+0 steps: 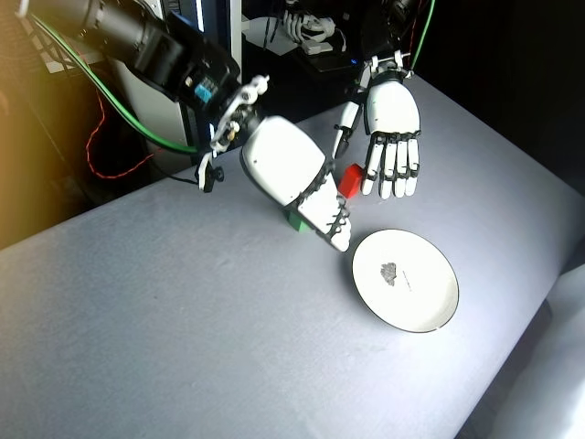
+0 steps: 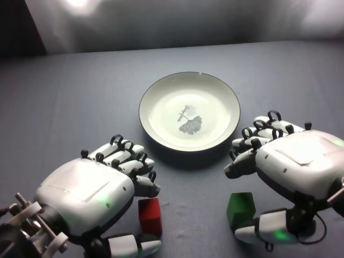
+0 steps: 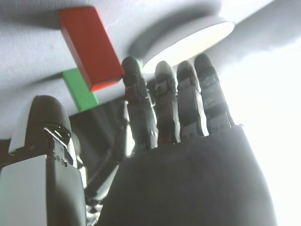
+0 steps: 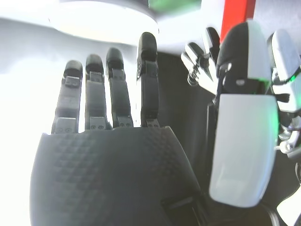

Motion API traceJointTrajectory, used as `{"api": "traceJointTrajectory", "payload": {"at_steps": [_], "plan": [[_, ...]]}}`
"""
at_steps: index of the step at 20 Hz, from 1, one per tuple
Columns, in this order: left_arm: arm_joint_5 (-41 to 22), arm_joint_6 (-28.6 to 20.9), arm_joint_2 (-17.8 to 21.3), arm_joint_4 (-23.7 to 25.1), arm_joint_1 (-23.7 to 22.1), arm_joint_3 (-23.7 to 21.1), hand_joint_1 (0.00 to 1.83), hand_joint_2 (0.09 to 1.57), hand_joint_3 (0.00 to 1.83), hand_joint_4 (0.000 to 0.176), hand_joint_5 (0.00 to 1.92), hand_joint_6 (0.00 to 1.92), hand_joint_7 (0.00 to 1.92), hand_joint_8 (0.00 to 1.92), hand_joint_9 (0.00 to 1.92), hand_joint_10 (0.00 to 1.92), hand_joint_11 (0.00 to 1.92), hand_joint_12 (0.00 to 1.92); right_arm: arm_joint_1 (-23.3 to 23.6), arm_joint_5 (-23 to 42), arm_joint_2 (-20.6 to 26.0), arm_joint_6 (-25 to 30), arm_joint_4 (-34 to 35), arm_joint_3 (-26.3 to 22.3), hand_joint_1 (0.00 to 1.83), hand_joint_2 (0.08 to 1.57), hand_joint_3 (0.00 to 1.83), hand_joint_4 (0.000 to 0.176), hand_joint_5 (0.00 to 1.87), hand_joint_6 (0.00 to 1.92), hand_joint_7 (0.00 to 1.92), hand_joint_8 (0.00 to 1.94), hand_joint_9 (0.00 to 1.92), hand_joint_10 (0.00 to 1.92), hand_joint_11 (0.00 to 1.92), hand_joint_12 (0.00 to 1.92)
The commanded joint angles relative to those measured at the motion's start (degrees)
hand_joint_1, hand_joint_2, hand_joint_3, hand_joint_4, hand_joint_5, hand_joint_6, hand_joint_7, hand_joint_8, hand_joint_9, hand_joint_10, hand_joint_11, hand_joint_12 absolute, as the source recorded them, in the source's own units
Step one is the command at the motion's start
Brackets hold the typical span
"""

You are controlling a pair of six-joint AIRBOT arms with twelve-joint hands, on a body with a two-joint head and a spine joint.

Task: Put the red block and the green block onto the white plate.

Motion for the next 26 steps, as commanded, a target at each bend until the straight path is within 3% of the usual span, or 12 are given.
{"api": "traceJointTrajectory", "payload": {"at_steps": [1,2,3,4,6,9,10,16,20,23,26], "plan": [[-4.87,0.03,0.00,2.51,-0.10,0.14,0.59,1.13,0.00,0.000,0.70,0.02,0.31,0.00,0.12,0.00,0.00,0.31,0.15,3.38,-0.16,0.23,-3.81,0.09,0.88,0.88,0.00,0.034,0.69,0.02,0.31,0.00,0.16,0.01,0.01,0.01],[-4.87,0.03,-0.27,2.51,-0.04,0.45,0.59,1.13,0.00,0.000,0.72,0.02,0.27,0.00,0.12,0.00,0.00,0.32,-0.08,3.51,-0.97,0.23,-3.81,0.68,0.90,0.88,0.00,0.024,0.71,0.02,0.32,0.01,0.17,0.01,0.01,0.01],[-4.87,0.03,-0.59,2.51,-0.04,0.74,0.60,1.13,0.00,0.000,0.74,0.02,0.27,0.00,0.12,0.00,0.00,0.37,-0.19,3.78,-1.56,0.23,-3.81,1.27,0.95,0.87,0.00,0.025,0.76,0.02,0.37,0.00,0.24,0.02,0.03,0.04],[-4.87,0.03,-0.85,2.51,-0.04,0.94,0.61,1.13,0.00,0.000,0.74,0.02,0.27,0.00,0.12,0.00,0.00,0.35,-0.20,3.87,-2.10,0.25,-3.81,1.95,0.97,0.85,0.00,0.020,0.78,0.01,0.39,0.00,0.27,0.01,0.01,0.18],[-4.87,0.04,-1.16,2.51,-0.04,1.25,0.70,1.10,0.00,0.000,0.81,0.03,0.31,0.01,0.14,0.01,0.00,0.37,-0.20,3.87,-3.03,0.44,-3.81,2.90,1.05,0.86,0.00,0.002,0.79,0.01,0.41,0.01,0.25,0.00,0.00,0.23],[-4.88,0.10,-1.76,2.36,-0.14,1.71,0.68,1.13,0.00,0.000,0.78,0.01,0.25,0.00,0.13,0.01,0.00,0.26,-0.61,4.00,-3.99,0.43,-3.81,3.87,1.06,0.86,0.00,0.010,0.82,0.01,0.41,0.00,0.24,0.00,0.00,0.22],[-4.88,0.18,-1.92,2.28,-0.26,1.81,0.66,1.13,0.00,0.000,0.79,0.01,0.28,0.01,0.13,0.01,0.00,0.27,-0.73,3.99,-4.08,0.42,-3.81,3.94,1.08,0.86,0.00,0.000,0.83,0.01,0.46,0.01,0.26,0.01,0.00,0.26],[-4.91,0.51,-2.95,1.95,-0.34,2.30,0.63,1.13,0.00,0.000,0.80,0.00,0.33,0.00,0.17,0.01,0.00,0.29,-1.55,3.99,-4.57,0.41,-3.82,4.29,1.09,0.88,0.00,0.000,0.87,0.00,0.49,0.00,0.27,0.00,0.00,0.25],[-4.97,0.51,-3.33,1.88,-0.31,2.77,0.60,1.13,0.00,0.000,0.78,0.00,0.32,0.00,0.17,0.00,0.00,0.40,-1.59,4.13,-5.33,0.61,-4.52,4.52,1.07,0.87,0.00,0.000,0.87,0.00,0.51,0.00,0.30,0.01,0.00,0.30],[-5.26,0.50,-3.56,1.58,-0.31,3.13,0.56,1.14,0.00,0.016,0.79,0.00,0.35,0.00,0.16,0.00,0.00,0.46,-1.70,5.03,-6.39,0.61,-4.96,5.16,1.06,0.88,0.00,0.002,0.87,0.00,0.51,0.00,0.31,0.00,0.00,0.33],[-5.38,0.48,-3.89,1.43,-0.31,3.52,0.59,1.14,0.00,0.006,0.81,0.01,0.39,0.01,0.20,0.01,0.00,0.49,-1.69,5.08,-6.49,0.61,-4.96,5.17,1.05,0.87,0.00,0.000,0.88,0.00,0.52,0.00,0.32,0.00,0.00,0.37]]}}
